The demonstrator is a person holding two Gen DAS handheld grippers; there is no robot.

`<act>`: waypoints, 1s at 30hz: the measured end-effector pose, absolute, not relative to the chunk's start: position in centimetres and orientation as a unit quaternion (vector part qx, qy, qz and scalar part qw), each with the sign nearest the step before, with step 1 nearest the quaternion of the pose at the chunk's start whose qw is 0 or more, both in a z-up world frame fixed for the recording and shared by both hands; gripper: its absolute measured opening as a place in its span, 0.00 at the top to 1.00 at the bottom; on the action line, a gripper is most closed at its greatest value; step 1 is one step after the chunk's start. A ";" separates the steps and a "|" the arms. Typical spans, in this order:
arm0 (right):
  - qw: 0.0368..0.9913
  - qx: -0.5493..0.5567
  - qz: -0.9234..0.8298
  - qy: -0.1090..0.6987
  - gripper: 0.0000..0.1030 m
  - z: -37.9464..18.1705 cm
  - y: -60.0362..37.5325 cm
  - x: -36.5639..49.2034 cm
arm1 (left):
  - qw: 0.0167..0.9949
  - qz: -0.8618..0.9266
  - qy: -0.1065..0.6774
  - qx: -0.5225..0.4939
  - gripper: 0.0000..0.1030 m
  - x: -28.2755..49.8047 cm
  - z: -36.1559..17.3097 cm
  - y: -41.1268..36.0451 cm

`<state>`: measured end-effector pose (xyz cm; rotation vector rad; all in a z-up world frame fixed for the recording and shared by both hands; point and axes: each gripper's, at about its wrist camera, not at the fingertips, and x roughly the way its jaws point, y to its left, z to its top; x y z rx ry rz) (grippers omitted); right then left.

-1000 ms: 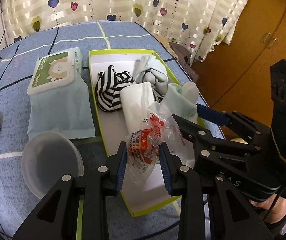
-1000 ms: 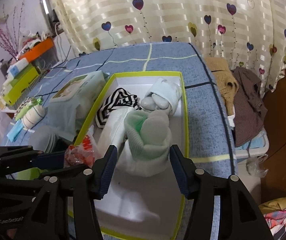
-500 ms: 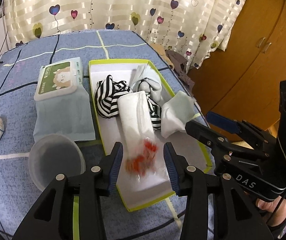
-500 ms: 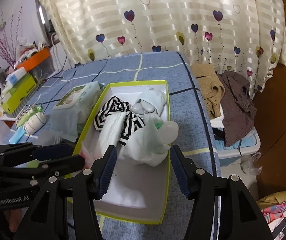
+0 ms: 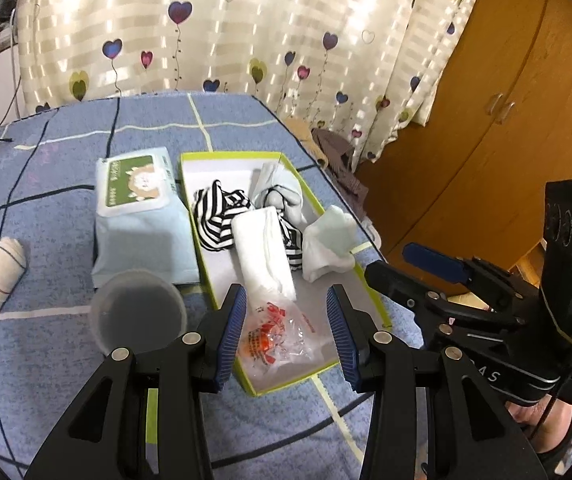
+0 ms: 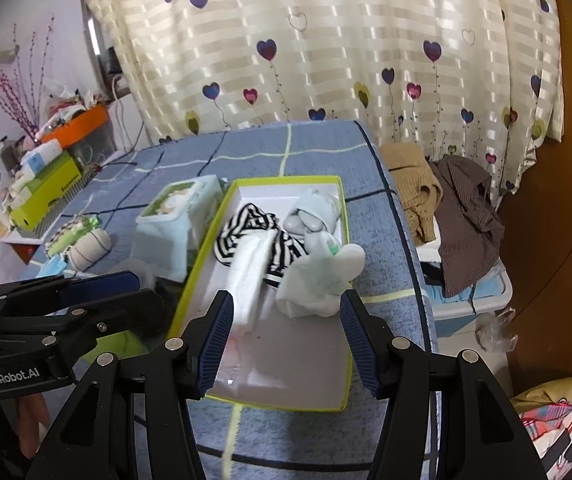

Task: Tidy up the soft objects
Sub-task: 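Withdraw both open tools from the tray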

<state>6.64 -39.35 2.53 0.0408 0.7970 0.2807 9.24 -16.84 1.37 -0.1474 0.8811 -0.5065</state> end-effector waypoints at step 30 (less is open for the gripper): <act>0.920 -0.012 0.161 0.357 0.46 6.3 -32.9 2.9 | 0.892 -0.210 0.387 -0.105 0.58 5.9 2.9 -9.7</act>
